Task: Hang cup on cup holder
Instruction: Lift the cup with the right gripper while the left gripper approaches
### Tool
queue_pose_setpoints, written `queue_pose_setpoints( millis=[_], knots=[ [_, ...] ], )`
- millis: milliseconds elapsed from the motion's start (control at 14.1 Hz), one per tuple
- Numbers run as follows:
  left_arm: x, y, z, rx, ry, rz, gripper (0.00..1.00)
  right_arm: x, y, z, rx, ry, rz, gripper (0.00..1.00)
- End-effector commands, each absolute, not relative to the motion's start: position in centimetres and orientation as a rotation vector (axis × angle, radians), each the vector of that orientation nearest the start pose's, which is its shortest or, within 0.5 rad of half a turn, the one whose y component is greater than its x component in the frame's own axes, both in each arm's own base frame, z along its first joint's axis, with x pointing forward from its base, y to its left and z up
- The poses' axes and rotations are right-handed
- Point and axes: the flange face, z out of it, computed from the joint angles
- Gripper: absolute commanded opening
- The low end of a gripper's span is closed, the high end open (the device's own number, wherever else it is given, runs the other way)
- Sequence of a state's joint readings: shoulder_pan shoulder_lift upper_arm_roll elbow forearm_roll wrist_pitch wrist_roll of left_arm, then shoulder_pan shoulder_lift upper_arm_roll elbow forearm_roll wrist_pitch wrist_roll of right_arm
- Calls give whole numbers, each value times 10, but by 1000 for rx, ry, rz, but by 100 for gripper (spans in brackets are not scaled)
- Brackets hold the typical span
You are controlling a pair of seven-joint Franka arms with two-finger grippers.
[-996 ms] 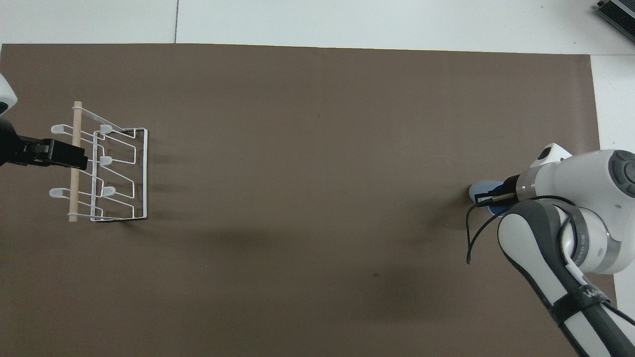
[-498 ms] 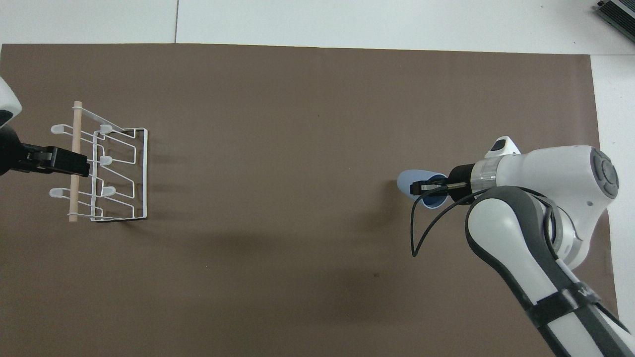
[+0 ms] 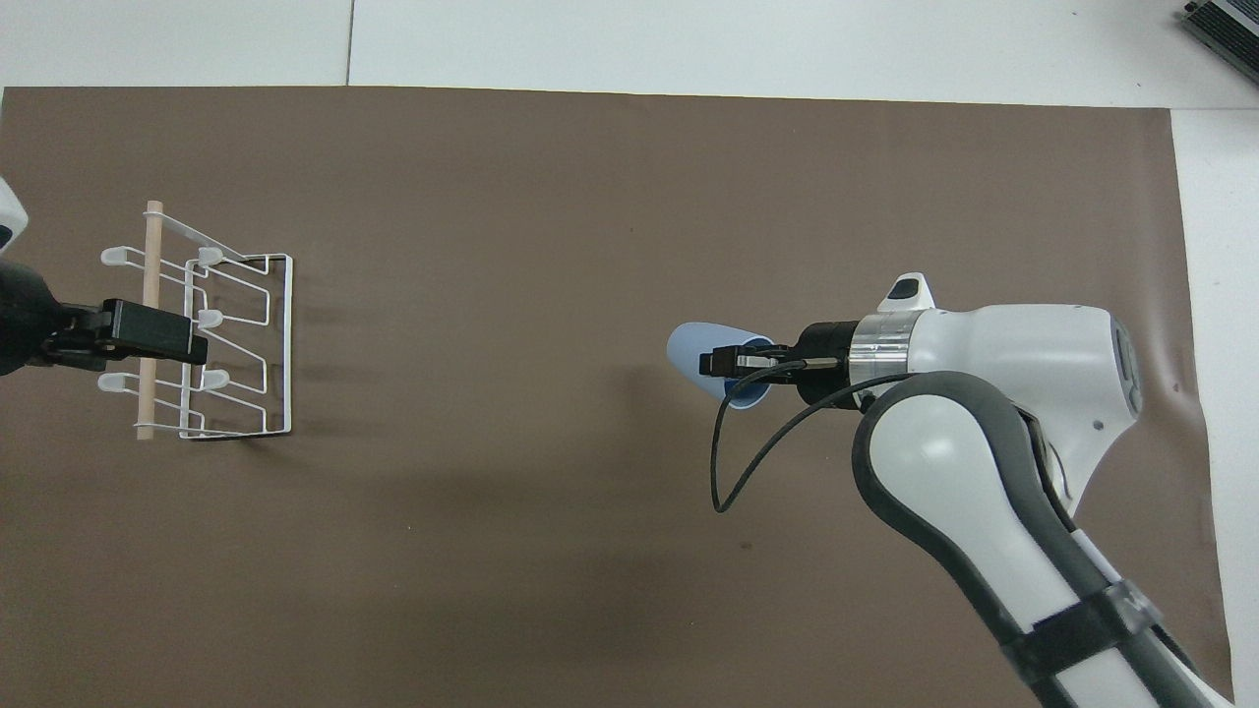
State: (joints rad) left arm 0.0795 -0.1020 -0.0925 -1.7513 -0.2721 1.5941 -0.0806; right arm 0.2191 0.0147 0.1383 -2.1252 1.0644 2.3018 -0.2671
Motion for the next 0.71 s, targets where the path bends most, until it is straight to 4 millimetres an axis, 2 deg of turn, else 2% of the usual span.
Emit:
queue_pose_setpoints(
  millis=[0, 213, 356, 498, 569, 640],
  knots=[
    [502, -39, 594, -3462, -478, 151, 100, 519, 238, 436, -2150, 159, -127, 0],
    [502, -47, 590, -3410, -1104, 221, 100, 504, 280, 446, -2057, 259, -172, 0],
    [501, -61, 584, -3312, -1442, 272, 100, 495, 304, 455, -2004, 280, -168, 0],
    [500, -72, 579, -3210, -1773, 380, 100, 490, 317, 467, -1982, 280, -187, 0],
    [496, -80, 577, -3180, -1825, 406, 100, 489, 321, 476, -1960, 283, -191, 0],
    [490, -97, 574, -3162, -1829, 439, 100, 487, 325, 482, -1940, 285, -189, 0]
  ],
)
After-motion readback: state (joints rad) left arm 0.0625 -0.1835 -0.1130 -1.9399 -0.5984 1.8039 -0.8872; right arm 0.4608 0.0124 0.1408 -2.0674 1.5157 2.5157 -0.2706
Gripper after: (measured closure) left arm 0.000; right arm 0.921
